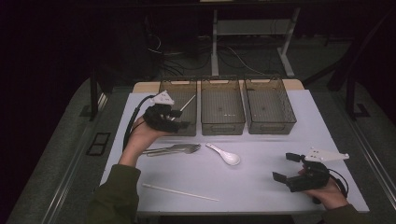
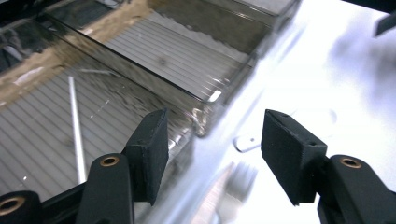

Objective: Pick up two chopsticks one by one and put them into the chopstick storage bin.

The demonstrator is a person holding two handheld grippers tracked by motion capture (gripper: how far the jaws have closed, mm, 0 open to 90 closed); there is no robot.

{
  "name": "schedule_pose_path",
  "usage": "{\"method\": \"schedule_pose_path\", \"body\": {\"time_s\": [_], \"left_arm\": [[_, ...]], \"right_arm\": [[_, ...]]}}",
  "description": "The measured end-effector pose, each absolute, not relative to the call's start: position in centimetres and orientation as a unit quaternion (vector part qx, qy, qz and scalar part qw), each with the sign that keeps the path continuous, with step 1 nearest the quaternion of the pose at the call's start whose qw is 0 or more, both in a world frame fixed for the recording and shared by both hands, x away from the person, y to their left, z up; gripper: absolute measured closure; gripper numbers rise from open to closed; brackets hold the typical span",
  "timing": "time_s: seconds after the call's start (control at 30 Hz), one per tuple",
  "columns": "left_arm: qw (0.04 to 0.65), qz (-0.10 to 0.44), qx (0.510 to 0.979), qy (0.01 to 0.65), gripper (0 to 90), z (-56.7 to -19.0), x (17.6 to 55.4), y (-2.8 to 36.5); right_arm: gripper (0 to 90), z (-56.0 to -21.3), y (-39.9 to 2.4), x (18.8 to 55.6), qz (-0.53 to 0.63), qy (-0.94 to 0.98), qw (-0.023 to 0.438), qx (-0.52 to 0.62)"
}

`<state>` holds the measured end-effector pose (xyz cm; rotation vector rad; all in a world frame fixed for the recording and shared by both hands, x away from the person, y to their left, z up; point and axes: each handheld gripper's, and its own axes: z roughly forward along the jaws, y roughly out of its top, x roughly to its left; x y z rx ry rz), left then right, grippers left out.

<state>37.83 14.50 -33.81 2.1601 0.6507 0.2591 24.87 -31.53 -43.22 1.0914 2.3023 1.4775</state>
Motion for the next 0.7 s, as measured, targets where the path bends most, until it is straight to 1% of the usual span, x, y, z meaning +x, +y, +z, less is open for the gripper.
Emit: {"method": "schedule_pose_path", "body": {"time_s": [0.1, 0.3, 0.5, 0.7], "left_arm": [[0.429, 0.099, 0.863, 0.248, 39.5, -34.3, 36.2, 14.7], [0.435, 0.087, 0.865, 0.233, 39.5, -35.8, 33.6, 14.9], [0.437, 0.079, 0.867, 0.225, 40.6, -37.6, 31.9, 15.4], [0.426, 0.066, 0.878, 0.21, 42.6, -38.8, 30.6, 15.5]], "right_arm": [[0.8, -43.5, -31.5, 24.8, 0.494, 0.782, 0.093, 0.369], [0.8, -43.6, -31.2, 25.0, 0.498, 0.785, 0.1, 0.354], [0.8, -43.6, -30.4, 25.6, 0.502, 0.784, 0.099, 0.352], [0.8, -43.4, -30.5, 25.7, 0.507, 0.778, 0.096, 0.359]]}}
